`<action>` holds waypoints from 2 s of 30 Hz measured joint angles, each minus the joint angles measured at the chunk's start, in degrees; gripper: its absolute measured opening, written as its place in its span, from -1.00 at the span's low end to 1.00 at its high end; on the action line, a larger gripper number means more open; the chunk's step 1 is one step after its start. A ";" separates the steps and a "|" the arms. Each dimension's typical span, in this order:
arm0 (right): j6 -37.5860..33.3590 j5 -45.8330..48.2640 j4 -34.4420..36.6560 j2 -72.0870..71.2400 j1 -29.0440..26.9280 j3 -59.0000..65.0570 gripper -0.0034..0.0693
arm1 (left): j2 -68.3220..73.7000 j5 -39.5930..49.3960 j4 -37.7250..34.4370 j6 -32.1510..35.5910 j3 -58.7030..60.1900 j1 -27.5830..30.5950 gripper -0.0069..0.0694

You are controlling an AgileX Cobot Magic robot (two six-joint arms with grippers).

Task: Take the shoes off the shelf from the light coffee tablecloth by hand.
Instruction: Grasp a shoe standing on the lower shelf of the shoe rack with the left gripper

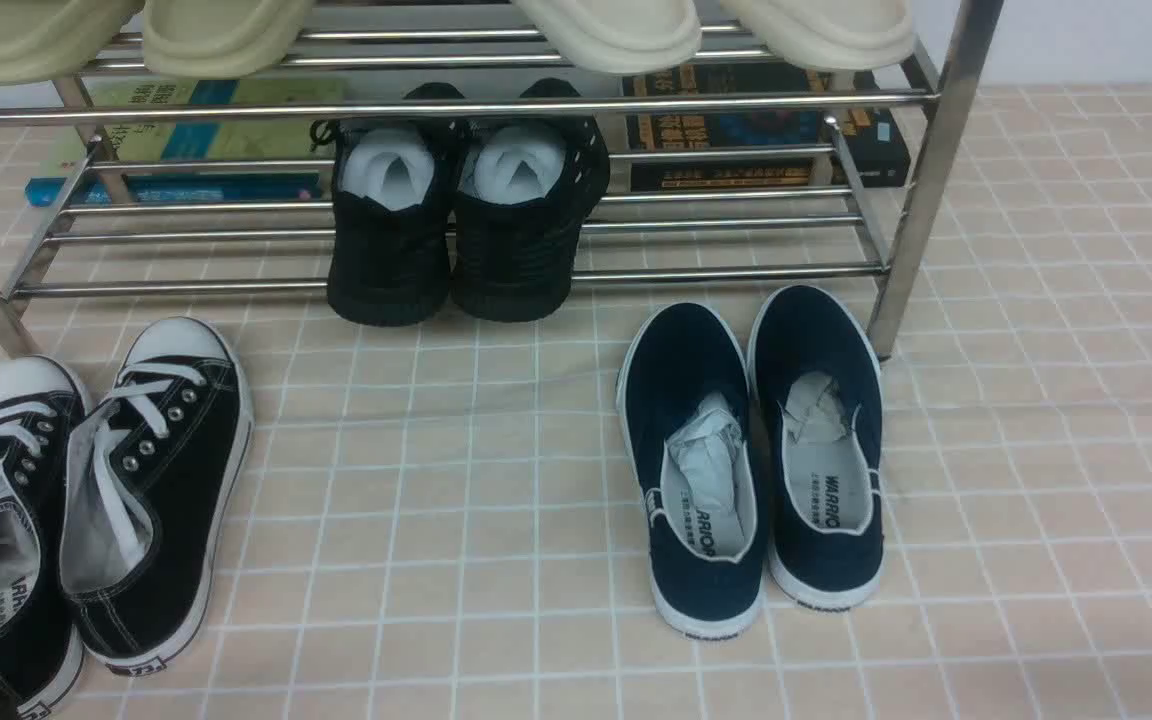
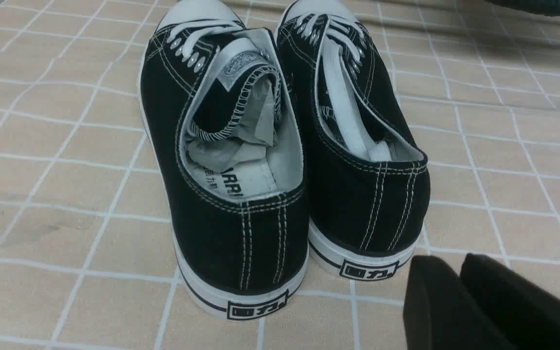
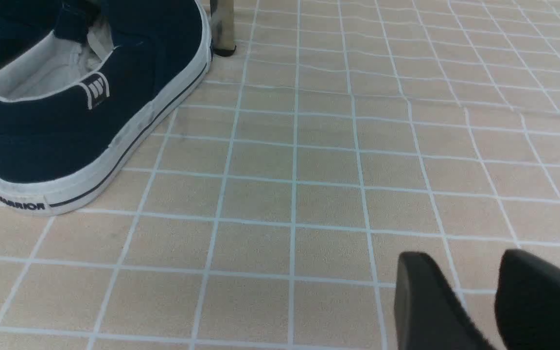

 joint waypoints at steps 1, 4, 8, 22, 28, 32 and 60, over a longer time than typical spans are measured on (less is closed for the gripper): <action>0.00 0.00 0.00 0.00 0.00 0.00 -0.25 | 0.00 0.00 0.00 0.00 0.00 0.00 -0.54; 0.00 0.00 0.00 0.00 0.00 0.00 -0.25 | 0.00 0.00 0.00 0.00 0.00 0.00 -0.53; 0.00 0.00 0.00 0.00 0.00 0.00 -0.25 | 0.00 0.00 0.02 0.00 0.00 0.00 -0.51; 0.00 0.00 0.00 0.00 0.00 0.00 -0.25 | 0.00 0.00 0.07 0.00 0.00 0.00 -0.48; 0.00 0.00 0.00 0.00 0.00 0.00 -0.25 | 0.00 -0.02 2.66 0.00 0.01 0.00 -0.45; 0.00 0.00 0.00 0.00 0.00 0.00 -0.25 | 0.00 -0.02 5.61 0.00 0.06 0.00 -0.44; 0.00 0.00 0.00 0.00 0.00 0.00 -0.25 | 0.00 -9.70 -25.01 -33.14 0.43 0.00 -0.37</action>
